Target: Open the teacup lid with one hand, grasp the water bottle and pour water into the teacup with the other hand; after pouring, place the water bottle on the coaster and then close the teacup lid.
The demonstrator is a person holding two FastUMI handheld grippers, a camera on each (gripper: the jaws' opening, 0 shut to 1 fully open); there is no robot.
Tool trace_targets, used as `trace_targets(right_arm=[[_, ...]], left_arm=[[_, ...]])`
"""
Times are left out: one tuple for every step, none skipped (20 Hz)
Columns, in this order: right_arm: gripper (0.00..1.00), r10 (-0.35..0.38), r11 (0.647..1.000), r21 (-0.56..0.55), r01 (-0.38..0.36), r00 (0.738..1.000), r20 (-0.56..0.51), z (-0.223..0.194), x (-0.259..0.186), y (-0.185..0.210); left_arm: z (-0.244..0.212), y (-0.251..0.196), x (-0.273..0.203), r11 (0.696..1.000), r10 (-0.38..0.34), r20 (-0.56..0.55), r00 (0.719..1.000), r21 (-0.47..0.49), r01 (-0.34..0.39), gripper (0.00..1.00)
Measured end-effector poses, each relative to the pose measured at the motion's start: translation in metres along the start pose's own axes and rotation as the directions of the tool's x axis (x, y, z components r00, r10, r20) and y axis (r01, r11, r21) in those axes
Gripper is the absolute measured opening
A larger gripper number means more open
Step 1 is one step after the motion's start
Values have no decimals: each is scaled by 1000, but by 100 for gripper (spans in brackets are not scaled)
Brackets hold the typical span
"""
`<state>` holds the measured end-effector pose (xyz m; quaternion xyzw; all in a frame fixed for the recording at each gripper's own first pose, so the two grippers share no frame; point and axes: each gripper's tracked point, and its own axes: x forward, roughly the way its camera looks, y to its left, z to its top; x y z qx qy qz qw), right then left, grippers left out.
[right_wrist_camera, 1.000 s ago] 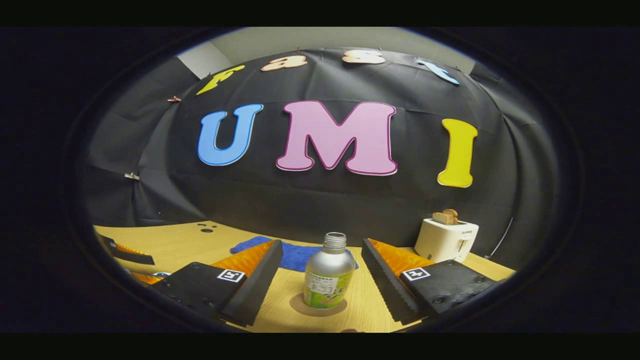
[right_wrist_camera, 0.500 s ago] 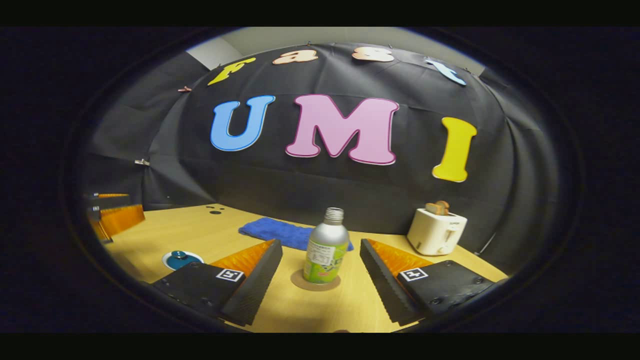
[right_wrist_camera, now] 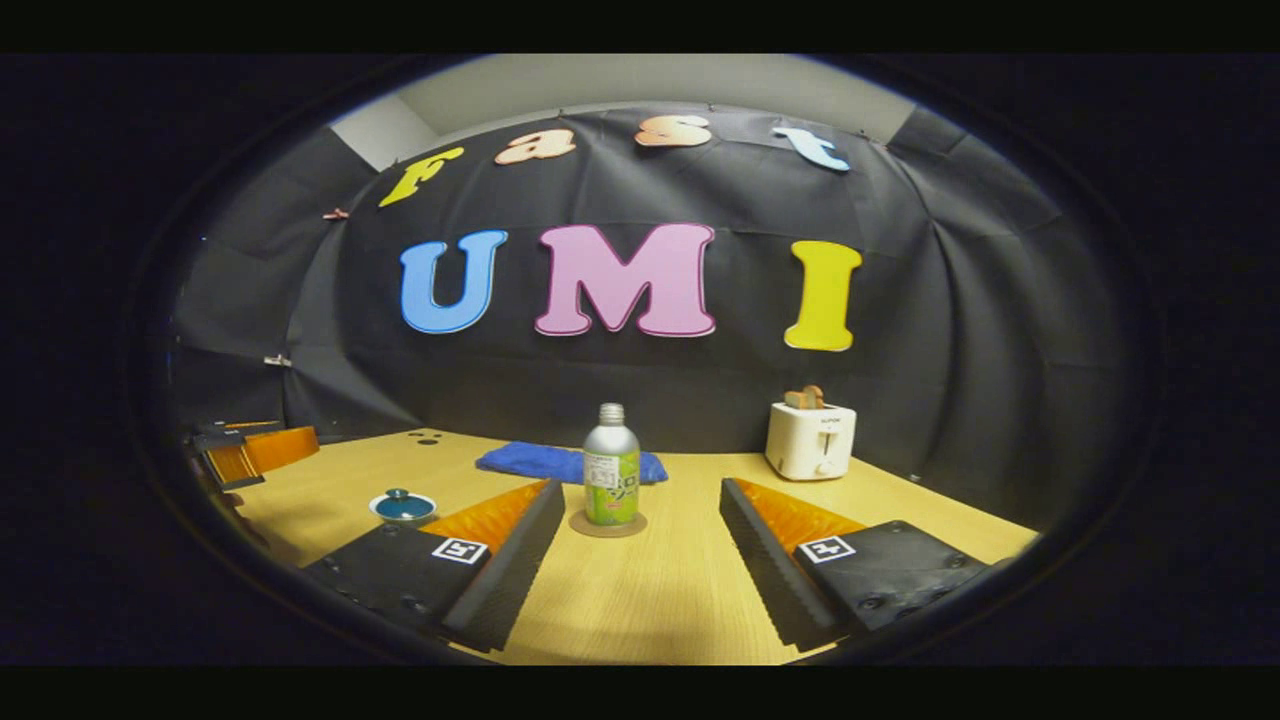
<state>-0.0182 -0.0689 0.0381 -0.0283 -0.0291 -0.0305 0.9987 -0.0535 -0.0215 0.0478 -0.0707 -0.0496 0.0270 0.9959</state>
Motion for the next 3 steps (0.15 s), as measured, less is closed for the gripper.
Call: trace_targets(right_arm=[[96,-3,1000,11,3,1000,-5,-3,-4,-3],[96,-6,1000,22,6,1000,-10,-3,-5,-6],[96,-13,999,29,13,1000,-11,-3,-6,-10]], left_arm=[[0,-1,0,1000,0,-1,1000,5,0,95],[2,-3,-1,1000,0,3,1000,5,0,95],[2,-4,-1,1000,0,5,1000,0,0,95]])
